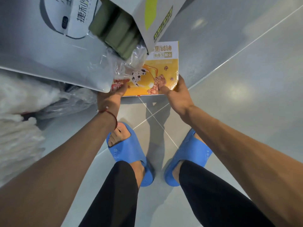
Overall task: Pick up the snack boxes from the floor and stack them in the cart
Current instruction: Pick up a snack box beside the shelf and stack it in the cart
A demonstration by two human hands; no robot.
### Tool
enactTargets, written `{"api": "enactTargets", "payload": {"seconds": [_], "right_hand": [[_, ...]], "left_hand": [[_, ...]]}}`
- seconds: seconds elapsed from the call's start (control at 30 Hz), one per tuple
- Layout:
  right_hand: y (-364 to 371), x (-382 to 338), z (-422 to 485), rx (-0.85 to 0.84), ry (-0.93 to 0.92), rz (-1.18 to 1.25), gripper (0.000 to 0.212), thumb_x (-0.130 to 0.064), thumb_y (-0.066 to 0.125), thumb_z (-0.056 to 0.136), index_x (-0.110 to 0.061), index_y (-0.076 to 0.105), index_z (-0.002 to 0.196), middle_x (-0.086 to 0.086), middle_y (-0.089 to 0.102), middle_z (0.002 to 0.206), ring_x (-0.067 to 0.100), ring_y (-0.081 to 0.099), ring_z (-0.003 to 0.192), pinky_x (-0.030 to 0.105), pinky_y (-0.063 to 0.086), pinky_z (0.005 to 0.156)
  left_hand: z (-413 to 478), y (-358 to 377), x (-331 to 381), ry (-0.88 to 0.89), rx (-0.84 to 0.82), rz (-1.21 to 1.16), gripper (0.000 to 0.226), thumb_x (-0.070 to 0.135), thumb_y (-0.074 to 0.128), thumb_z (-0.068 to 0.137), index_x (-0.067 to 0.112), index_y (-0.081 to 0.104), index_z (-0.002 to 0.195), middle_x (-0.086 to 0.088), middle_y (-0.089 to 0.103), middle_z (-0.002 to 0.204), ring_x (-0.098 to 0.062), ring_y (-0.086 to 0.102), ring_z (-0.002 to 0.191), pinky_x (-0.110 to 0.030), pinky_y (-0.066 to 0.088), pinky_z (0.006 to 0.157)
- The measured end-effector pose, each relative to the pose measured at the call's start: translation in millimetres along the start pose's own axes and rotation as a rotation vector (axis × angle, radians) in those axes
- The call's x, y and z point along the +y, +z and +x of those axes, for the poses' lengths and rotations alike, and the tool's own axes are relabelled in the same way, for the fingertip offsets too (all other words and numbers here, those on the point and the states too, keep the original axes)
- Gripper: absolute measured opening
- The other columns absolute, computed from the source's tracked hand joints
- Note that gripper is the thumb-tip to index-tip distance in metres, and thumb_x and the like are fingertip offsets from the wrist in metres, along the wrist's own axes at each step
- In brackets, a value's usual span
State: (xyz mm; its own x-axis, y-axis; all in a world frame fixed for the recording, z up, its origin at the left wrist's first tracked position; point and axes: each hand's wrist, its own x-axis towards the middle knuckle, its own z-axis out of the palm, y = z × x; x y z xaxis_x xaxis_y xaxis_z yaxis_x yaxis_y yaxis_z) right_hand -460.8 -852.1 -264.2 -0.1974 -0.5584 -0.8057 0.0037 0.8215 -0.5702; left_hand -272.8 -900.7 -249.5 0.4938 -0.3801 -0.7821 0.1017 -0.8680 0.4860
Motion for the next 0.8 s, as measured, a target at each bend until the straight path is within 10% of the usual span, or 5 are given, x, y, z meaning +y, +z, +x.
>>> {"api": "enactTargets", "payload": {"seconds": [0.27, 0.37, 0.5, 0.67, 0.8], "right_hand": [[-34, -13, -50, 0.084, 0.071, -0.096, 0.026, -0.039, 0.075, 0.094, -0.024, 0.064, 0.111, -0.007, 0.072, 0.106, 0.007, 0.069, 0.092, 0.016, 0.052, 0.072], [-44, -14, -78, 0.163, 0.18, -0.128, 0.066, -0.069, 0.073, 0.078, -0.015, 0.067, 0.116, 0.003, 0.071, 0.115, 0.019, 0.069, 0.098, 0.032, 0.055, 0.08], [-58, -9, -105, 0.279, 0.331, -0.135, 0.085, -0.078, 0.067, 0.066, -0.011, 0.062, 0.118, 0.008, 0.065, 0.116, 0.029, 0.066, 0.101, 0.047, 0.057, 0.092], [-65, 15, -96, 0.278, 0.443, -0.173, 0.096, -0.081, 0.065, 0.068, -0.01, 0.061, 0.132, 0.01, 0.062, 0.126, 0.031, 0.061, 0.111, 0.04, 0.051, 0.09], [-67, 24, -78, 0.296, 0.449, -0.179, 0.096, -0.083, 0.062, 0.075, -0.01, 0.054, 0.136, 0.008, 0.057, 0.127, 0.03, 0.059, 0.115, 0.042, 0.05, 0.098]], "left_hand": [[-47, -31, -22, 0.158, -0.114, 0.296, 0.041, 0.034, 0.075, 0.088, 0.005, 0.068, 0.117, -0.001, 0.071, 0.105, -0.011, 0.061, 0.085, 0.001, 0.039, 0.055], [-63, -33, -16, 0.049, -0.133, 0.329, 0.041, 0.052, 0.068, 0.09, 0.02, 0.06, 0.114, 0.003, 0.063, 0.092, -0.009, 0.061, 0.076, -0.006, 0.043, 0.051], [-42, -36, -50, -0.057, -0.157, 0.376, 0.09, 0.096, 0.067, 0.038, 0.03, 0.059, 0.098, -0.007, 0.071, 0.11, -0.035, 0.07, 0.098, -0.053, 0.057, 0.086], [-74, -22, -40, -0.051, -0.192, 0.544, 0.075, 0.082, 0.056, 0.072, 0.014, 0.05, 0.104, -0.009, 0.064, 0.107, -0.033, 0.063, 0.098, -0.046, 0.051, 0.097], [-59, -11, -47, -0.054, -0.138, 0.504, 0.101, 0.098, 0.054, 0.055, 0.012, 0.055, 0.107, -0.009, 0.066, 0.102, -0.032, 0.063, 0.095, -0.046, 0.05, 0.093]]}}
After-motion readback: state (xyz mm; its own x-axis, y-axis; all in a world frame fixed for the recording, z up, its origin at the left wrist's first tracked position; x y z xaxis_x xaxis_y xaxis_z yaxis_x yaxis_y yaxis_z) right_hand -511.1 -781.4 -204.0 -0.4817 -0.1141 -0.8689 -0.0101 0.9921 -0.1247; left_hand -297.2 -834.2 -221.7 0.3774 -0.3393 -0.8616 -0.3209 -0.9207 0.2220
